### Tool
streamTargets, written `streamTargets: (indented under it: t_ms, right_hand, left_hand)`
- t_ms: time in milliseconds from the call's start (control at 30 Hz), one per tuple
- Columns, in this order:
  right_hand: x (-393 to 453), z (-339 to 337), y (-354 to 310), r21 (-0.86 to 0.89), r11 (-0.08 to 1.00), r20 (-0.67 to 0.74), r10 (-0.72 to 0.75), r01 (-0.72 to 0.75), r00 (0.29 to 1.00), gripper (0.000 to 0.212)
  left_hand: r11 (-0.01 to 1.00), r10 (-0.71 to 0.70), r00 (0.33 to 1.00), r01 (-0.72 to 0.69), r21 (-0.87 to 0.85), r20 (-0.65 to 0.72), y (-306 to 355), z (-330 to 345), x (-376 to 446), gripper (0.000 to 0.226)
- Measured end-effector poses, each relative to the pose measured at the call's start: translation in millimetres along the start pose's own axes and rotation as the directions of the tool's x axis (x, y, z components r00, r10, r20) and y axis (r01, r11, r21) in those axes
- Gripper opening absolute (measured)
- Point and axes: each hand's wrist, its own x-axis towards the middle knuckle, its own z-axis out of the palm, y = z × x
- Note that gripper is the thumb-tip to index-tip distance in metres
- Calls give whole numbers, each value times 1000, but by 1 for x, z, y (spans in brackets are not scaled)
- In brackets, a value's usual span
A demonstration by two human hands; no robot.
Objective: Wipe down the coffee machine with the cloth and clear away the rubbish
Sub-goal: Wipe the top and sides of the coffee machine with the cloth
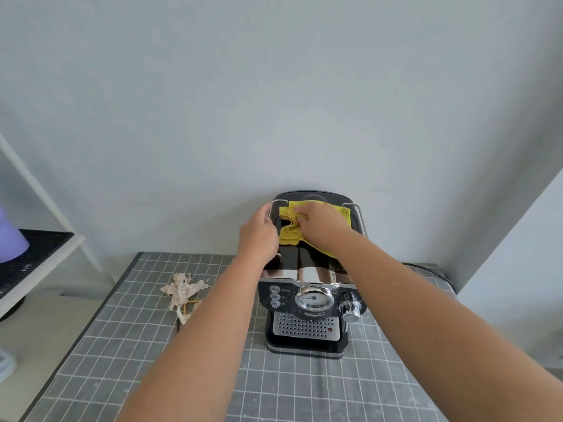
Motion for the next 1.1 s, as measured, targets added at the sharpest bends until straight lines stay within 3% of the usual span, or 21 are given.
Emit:
streamTargets:
  t_ms: [100, 267, 400, 567, 700, 833, 1100]
  right_hand:
    - [-25, 4, 0, 51, 998, -62, 32, -29, 998, 35]
    - [-61, 28, -6, 71, 986, 13, -156, 154, 988, 38]
    - [-35, 21, -15, 43, 969, 68, -247, 245, 967, 46]
    - [8, 19, -11, 10, 987, 131, -163, 163, 978, 44]
    - [19, 8, 0, 54, 998, 46, -26, 23, 999, 42]
    - [7, 10, 4, 41, 996, -31, 76, -74, 997, 40]
    - [-47, 20, -8, 51, 999, -60, -1, 4, 998, 38]
  left_hand:
    - [998, 0, 1000, 1, 62, -26, 0, -1, -1, 49]
    - [998, -51, 996, 53, 31, -71, -3, 2, 1, 47]
    - [995, -61, 998, 58, -85, -27, -7, 4, 3, 46]
    - [995, -43, 998, 39, -96, -46, -10, 5, 4, 47]
    - [991, -30, 997, 38, 129, -64, -5, 1, 2, 45]
    - [991, -48, 998, 54, 126, -49, -5, 1, -1, 46]
    - [998, -32, 998, 36, 61, -60, -9, 3, 0, 45]
